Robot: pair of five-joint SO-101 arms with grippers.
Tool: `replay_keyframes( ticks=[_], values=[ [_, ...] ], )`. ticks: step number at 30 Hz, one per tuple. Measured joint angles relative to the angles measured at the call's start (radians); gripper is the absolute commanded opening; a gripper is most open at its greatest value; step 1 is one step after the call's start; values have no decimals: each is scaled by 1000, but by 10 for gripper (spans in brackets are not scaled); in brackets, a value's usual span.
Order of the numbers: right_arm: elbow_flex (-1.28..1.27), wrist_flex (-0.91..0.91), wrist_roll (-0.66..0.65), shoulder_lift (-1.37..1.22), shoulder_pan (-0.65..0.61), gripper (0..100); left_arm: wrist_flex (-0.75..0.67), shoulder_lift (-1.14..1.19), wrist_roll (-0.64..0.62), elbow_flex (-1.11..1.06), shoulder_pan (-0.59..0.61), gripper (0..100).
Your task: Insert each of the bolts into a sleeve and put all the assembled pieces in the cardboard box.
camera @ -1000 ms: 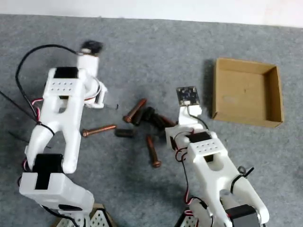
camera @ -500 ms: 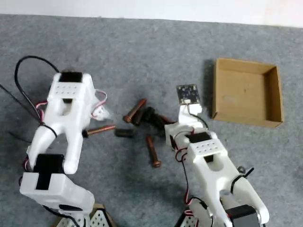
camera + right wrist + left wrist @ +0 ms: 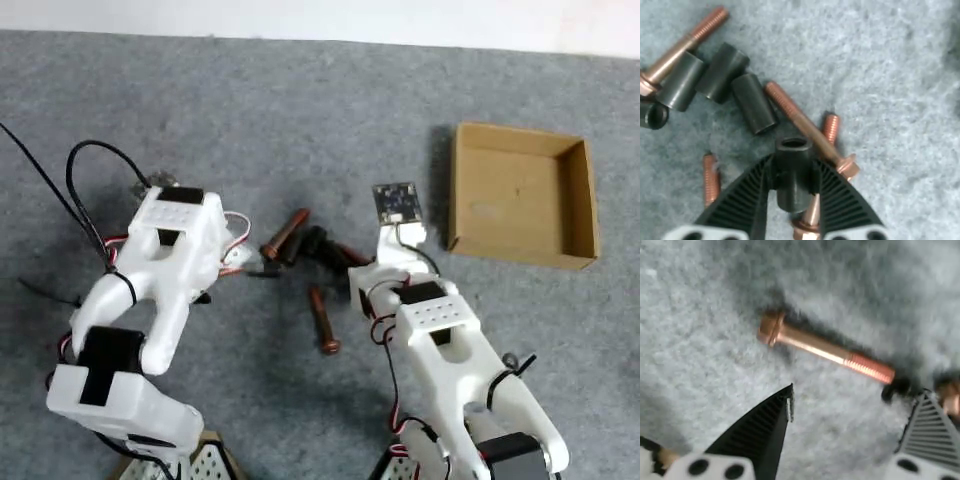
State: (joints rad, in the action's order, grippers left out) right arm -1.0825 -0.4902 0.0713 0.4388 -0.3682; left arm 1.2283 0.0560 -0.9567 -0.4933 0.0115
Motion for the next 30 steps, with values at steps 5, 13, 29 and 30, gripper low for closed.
replay_keyframes(
  ticks=[5,13,29,30],
  values=[
    [0,0,-43,0,0,9,-83,2,-112,-6,3,337],
    [0,0,-72,0,0,9,-103,2,-153,-9,37,337],
    [0,0,-72,0,0,9,-164,118,-201,0,132,336],
    [0,0,-72,0,0,9,-161,129,-206,9,137,336]
  ],
)
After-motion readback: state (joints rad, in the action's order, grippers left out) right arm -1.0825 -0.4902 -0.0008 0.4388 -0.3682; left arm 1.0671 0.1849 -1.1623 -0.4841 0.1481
